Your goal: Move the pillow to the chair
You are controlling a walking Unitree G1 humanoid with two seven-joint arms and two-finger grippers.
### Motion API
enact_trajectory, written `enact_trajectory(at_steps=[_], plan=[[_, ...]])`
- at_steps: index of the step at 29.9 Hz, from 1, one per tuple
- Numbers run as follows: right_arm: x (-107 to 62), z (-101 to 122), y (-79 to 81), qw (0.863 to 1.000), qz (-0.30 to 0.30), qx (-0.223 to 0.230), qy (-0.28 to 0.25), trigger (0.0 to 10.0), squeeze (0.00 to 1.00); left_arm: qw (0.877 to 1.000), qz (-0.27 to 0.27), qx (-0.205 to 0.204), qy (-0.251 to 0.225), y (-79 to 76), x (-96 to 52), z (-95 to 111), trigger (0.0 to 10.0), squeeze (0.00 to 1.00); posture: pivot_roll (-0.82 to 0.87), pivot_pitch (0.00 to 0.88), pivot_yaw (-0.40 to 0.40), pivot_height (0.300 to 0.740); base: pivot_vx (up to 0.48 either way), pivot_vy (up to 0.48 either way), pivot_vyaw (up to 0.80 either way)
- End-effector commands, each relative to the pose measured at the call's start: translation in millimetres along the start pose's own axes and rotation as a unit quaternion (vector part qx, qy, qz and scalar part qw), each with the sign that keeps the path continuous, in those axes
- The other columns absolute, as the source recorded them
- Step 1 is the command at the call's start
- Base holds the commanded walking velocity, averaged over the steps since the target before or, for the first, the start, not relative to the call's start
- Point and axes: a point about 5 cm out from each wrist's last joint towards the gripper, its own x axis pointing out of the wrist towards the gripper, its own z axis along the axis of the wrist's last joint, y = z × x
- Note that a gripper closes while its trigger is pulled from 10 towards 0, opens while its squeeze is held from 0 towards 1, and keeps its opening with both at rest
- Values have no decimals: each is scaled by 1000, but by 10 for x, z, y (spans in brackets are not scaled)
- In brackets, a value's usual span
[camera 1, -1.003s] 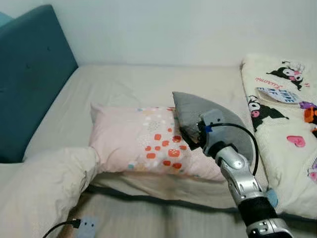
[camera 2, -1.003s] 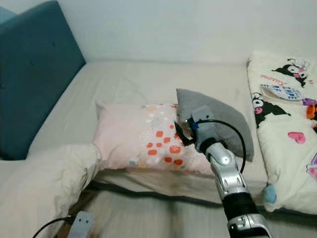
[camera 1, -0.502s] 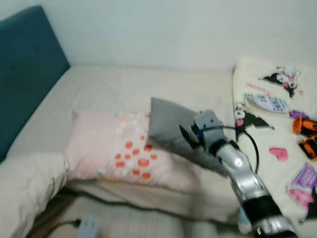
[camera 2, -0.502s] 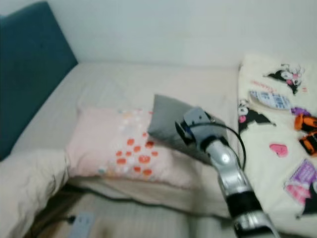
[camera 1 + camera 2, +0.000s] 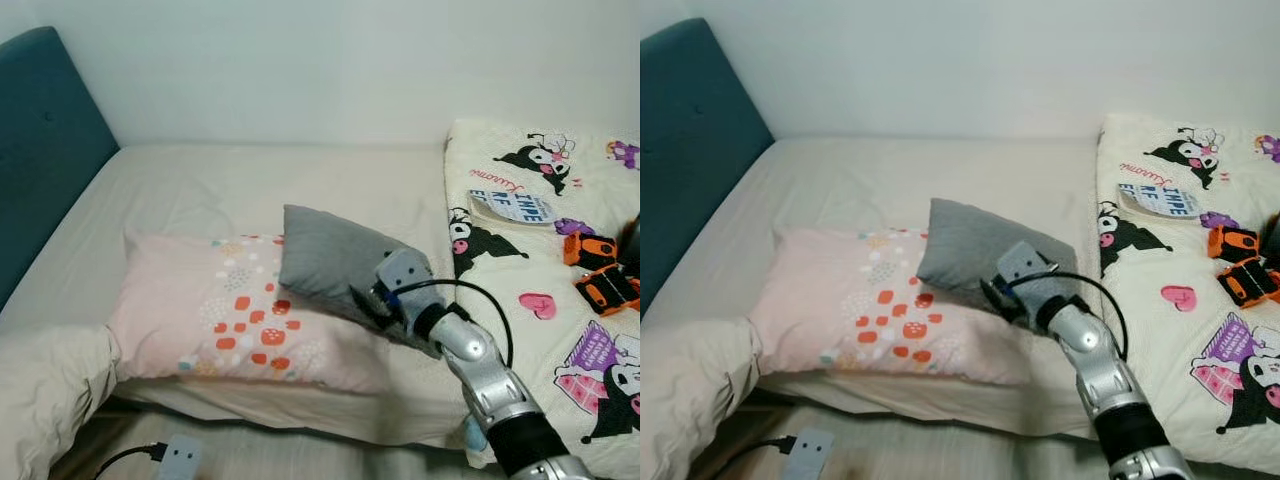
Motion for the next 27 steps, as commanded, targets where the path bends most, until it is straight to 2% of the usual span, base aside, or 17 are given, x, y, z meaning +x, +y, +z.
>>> enact_trajectory(at_steps=[1,3,9,14,15,18,22,27], plan=[[8,41,65,1000,19,5,-16,10000,0,1000,2,8,15,37,-13,-93,10000,0,-233,131,104,740,319,0,800],[9,47,77,1000,23,6,-18,10000,0,1000,2,8,15,38,-13,-95,10000,0,-233,131,104,740,319,0,800],[-10,-32,85,999,40,-33,11,10000,0,1000,12,3,17,60,-15,-108,10000,0,-236,135,102,740,0,0,0],[-24,-57,147,998,65,-23,16,10000,0,1000,12,3,17,57,-15,-108,10000,0,-238,136,101,740,0,0,0],[-38,-100,186,995,78,-44,35,10000,0,1000,12,3,18,55,-15,-110,10000,0,-237,136,101,740,0,0,0],[-54,-160,225,995,85,-28,47,10000,0,1000,11,3,17,49,-16,-108,10000,0,-236,136,102,740,0,0,0],[-22,-129,260,996,85,0,23,10000,0,1000,12,5,16,51,-15,-103,10000,0,-231,137,102,740,0,0,0],[74,-175,254,997,73,-9,28,10000,0,1000,15,5,14,71,-11,-95,10000,0,-216,144,105,740,0,0,0]])
